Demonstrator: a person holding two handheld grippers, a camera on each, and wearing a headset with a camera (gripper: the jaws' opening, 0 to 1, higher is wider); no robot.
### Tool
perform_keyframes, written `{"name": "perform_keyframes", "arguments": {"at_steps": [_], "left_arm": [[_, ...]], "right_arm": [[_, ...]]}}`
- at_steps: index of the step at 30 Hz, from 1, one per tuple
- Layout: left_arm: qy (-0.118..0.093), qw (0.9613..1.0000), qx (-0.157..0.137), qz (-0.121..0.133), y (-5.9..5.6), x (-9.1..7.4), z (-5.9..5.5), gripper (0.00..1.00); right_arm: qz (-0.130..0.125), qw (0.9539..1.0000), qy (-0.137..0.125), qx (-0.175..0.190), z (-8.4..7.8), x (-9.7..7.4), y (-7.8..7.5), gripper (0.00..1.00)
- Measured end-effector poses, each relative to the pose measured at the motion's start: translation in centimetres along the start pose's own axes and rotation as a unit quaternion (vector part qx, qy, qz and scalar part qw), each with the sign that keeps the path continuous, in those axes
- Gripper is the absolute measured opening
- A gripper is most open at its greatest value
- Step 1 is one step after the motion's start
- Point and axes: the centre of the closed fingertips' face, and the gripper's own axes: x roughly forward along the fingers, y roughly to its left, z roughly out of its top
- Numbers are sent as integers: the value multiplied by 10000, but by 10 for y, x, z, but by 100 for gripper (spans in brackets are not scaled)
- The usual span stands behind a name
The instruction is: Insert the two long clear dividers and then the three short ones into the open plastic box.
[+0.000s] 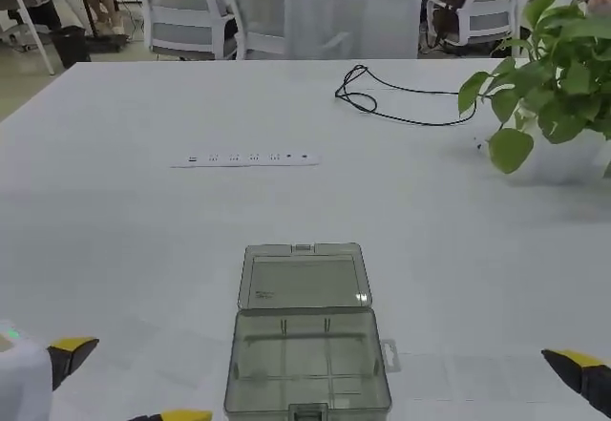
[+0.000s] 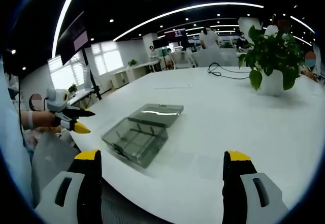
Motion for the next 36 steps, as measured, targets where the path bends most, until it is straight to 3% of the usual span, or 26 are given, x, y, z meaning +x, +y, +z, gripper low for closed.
{"name": "perform_keyframes", "arguments": {"at_steps": [3, 4, 14, 17, 25, 36], "left_arm": [[273, 9995, -43, -170, -2, 3, -6, 85], [277, 9995, -49, -149, 0, 5, -5, 83], [1060, 9938, -6, -326, 7, 24, -26, 71], [1170, 9925, -32, -354, 9, 28, -28, 64], [1583, 9865, -110, -406, 10, 38, -41, 58], [1790, 9832, -272, -234, 19, 48, -52, 46]], "right_arm": [[-4, 10000, 6, 19, -1, 0, 0, 100], [-4, 10000, 9, 41, -2, -1, 0, 100], [-36, 9999, -35, 131, -2, -5, -2, 100], [-49, 9998, -42, 177, -3, -6, -2, 100], [-79, 9997, -33, 245, -7, -8, -2, 100], [-59, 9996, -29, 267, -7, -8, 0, 100]]}}
